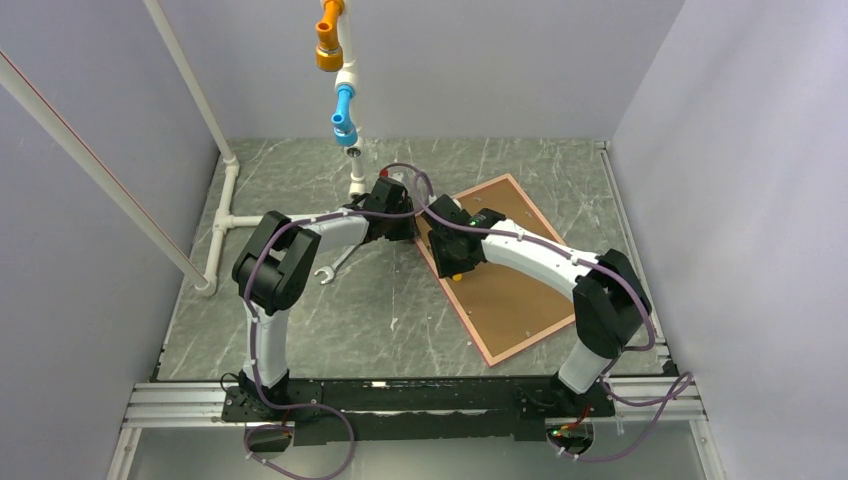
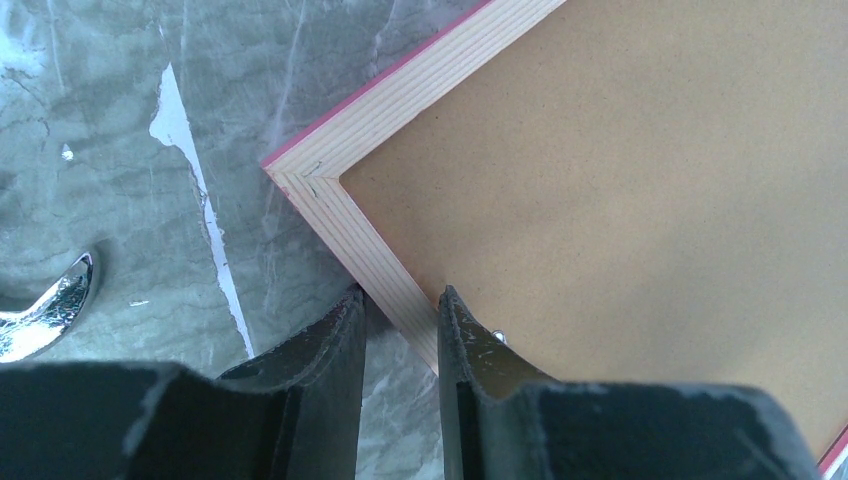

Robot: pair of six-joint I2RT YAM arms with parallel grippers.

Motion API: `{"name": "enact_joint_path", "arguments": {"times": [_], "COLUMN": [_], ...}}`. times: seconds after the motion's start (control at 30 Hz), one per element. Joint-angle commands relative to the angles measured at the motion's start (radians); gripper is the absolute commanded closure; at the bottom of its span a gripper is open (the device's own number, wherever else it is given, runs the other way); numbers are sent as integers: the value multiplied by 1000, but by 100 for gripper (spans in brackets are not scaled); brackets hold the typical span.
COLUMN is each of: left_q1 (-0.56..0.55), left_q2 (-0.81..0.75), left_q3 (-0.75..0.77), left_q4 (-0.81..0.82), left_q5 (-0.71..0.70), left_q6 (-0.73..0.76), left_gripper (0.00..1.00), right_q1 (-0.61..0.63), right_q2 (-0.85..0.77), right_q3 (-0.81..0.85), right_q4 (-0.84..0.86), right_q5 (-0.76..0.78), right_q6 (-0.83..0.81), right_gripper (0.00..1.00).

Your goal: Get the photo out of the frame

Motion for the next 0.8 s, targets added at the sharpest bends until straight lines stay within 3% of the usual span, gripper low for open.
{"name": "enact_joint_path", "arguments": {"times": [0.0,0.33,0.77], "left_q1": [-16,-17,-21], "left_q2": [23,20,29], "left_q3": [-56,-62,-43], "left_q4": [-109,-108,-130], "left_q5": [27,32,34], "left_q6": [61,61,63], "left_gripper": [100,100,100], "right_q1": [5,5,-25], "right_q2": [17,-17,-368], "right_q3": [58,71,-102], "right_q4": [-57,-131,-146], "right_q5": [-8,93,194], "right_q6": [-34,-36,27], "right_gripper": [100,100,100]}}
